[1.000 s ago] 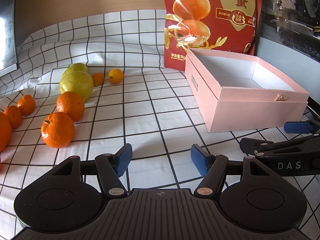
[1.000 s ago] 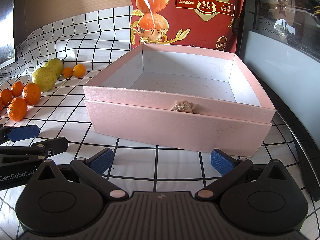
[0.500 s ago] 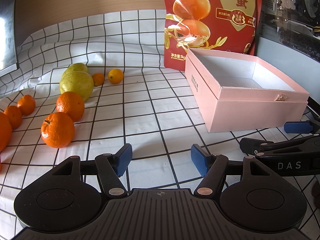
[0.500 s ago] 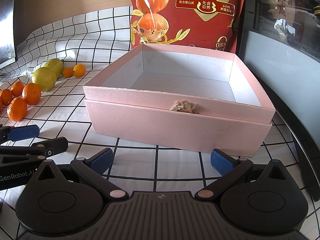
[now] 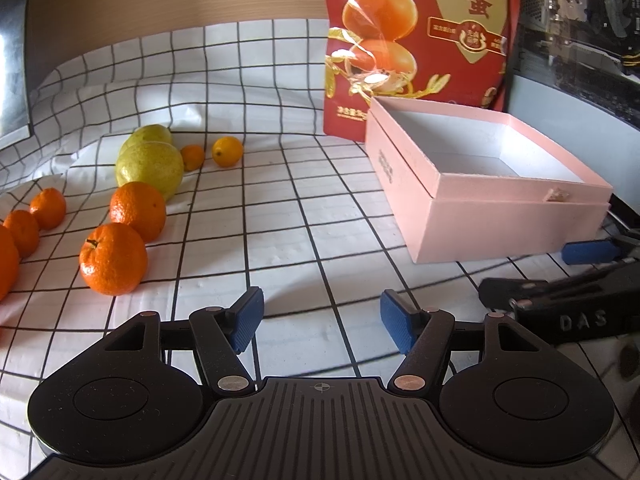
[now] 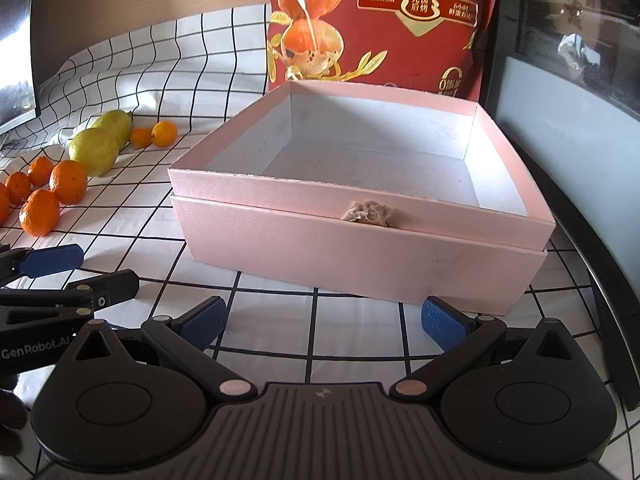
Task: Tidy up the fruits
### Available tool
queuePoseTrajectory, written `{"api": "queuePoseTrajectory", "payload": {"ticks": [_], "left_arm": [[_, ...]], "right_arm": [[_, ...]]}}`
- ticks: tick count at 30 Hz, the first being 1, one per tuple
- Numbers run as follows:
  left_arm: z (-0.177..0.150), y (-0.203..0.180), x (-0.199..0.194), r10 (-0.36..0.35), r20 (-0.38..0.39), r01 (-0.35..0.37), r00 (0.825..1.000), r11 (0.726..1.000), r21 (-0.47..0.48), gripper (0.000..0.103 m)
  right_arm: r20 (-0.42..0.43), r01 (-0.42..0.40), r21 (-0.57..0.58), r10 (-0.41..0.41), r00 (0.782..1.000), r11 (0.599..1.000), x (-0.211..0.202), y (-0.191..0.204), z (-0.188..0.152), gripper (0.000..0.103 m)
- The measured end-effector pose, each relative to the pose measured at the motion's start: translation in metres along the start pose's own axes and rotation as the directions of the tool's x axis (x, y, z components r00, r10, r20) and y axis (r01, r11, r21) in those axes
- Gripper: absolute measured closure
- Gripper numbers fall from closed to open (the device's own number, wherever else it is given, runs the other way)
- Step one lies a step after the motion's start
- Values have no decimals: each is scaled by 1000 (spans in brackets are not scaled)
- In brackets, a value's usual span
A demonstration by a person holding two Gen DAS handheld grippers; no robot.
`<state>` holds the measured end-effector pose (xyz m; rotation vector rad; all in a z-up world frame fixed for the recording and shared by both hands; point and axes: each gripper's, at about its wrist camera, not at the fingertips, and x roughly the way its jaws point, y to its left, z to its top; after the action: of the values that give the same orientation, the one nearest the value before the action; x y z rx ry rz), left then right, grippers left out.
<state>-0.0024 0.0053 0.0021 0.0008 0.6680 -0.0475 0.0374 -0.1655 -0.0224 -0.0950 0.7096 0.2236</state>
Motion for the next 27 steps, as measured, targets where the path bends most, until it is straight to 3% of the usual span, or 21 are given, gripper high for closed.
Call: {"api": "queuePoseTrajectory", "payload": {"ticks": [3, 4, 9, 12, 14, 16, 19, 22, 25, 27], "left_arm": [[4, 19, -15, -93, -28, 91, 995, 994, -62, 36], [5, 25, -24, -89, -25, 87, 996, 994, -65, 36], [-3, 78, -73, 47, 19, -44, 999, 994, -105, 38], [-10, 120, -90, 215, 10, -211, 976, 964, -160, 39], [-11, 150, -90, 277, -18, -274, 961, 936, -223, 39], [-10, 171, -81, 322, -69, -329, 944, 911, -250, 39], [-10, 191, -66, 333, -103, -349, 937, 894, -281, 39], [-7, 197, -53, 336, -115, -355, 935, 895, -271, 39], [-10, 203, -47, 312, -114, -332, 943, 905, -267, 40], [-12, 204, -42, 289, -110, -308, 951, 916, -256, 47]], "right_arm": [[-47, 13, 12, -12, 999, 1000, 2, 2, 5, 0], [-64, 25, 19, -24, 998, 999, 3, 3, 7, 0], [-75, 73, 52, -69, 995, 996, 1, 12, 7, 0], [-113, 25, 12, -23, 993, 1000, 0, 27, 10, 1], [-137, -12, -1, 12, 991, 1000, -7, 43, 11, 8], [-129, -60, -42, 54, 990, 997, -17, 66, 10, 8], [-108, -126, -124, 113, 988, 984, -33, 104, 10, 8], [-133, -182, -145, 163, 978, 973, -41, 131, 11, 8], [-135, -171, -188, 147, 980, 967, -44, 147, 9, 8], [-122, -118, -225, 93, 988, 967, -49, 157, 7, 8]]}}
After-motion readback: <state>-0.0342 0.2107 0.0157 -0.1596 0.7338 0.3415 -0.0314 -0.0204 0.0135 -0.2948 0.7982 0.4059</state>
